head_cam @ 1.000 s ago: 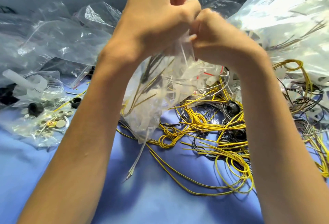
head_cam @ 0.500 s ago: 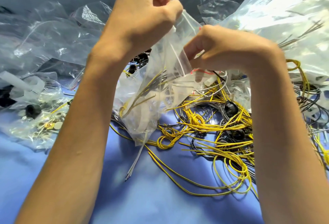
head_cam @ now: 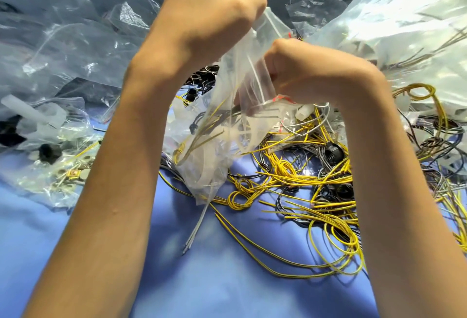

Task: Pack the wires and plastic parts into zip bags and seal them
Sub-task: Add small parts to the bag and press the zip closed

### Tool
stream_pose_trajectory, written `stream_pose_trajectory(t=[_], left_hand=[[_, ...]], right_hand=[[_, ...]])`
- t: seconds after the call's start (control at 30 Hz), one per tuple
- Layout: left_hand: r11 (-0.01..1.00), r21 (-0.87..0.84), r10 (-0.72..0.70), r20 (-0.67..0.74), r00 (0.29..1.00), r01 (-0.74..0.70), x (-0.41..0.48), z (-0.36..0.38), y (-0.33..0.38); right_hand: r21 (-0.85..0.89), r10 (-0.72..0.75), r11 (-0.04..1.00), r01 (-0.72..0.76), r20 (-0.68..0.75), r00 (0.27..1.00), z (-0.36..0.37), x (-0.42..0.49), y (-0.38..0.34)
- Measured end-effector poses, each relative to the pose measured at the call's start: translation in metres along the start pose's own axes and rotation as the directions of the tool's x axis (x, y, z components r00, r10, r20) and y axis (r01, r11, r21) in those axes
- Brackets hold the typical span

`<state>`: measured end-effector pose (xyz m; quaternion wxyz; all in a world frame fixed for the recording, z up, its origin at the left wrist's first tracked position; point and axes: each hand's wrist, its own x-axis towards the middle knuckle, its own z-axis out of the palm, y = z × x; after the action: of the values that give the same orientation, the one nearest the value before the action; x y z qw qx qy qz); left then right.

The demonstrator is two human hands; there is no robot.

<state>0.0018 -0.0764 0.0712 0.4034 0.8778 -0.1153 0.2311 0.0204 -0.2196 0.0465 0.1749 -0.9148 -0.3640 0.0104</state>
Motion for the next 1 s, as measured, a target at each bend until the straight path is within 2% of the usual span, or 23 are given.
stream_pose_trajectory(t=[0.13,0.4,0.53,0.7,0.87,1.0], left_hand=[[1.0,-0.02,-0.007,0.0,1.0,0.007,-0.002,-0.003,0.0],[1.0,0.011,-0.009,-0.008,1.0,0.009,-0.001,-0.01,-0.004],[1.0,-0.007,-0.001,-0.002,1.0,0.001,-0.002,-0.007,-0.001],[0.999,-0.053,0.003,0.031,1.0,-0.001,-0.003,-0.005,0.0],[0.949,-0.315,0.042,0.185,0.982,0.019,-0.006,-0.018,0.004],[0.912,-0.404,0.064,0.32,0.945,0.075,-0.007,-0.006,0.006]], right_hand=[[-0.016,0.016,1.0,-0.016,-0.014,1.0,0.002,0.003,-0.002],[0.131,-0.001,0.991,0.026,-0.191,0.982,-0.009,-0.007,-0.009],[0.028,-0.01,0.999,0.015,-0.164,0.986,-0.002,-0.003,-0.012],[-0.176,0.051,0.982,-0.07,-0.105,0.993,0.007,0.006,-0.007],[-0.047,0.076,0.996,-0.08,-0.068,0.995,-0.005,0.001,0.003],[0.096,0.038,0.995,-0.03,-0.089,0.995,-0.008,-0.002,0.014]])
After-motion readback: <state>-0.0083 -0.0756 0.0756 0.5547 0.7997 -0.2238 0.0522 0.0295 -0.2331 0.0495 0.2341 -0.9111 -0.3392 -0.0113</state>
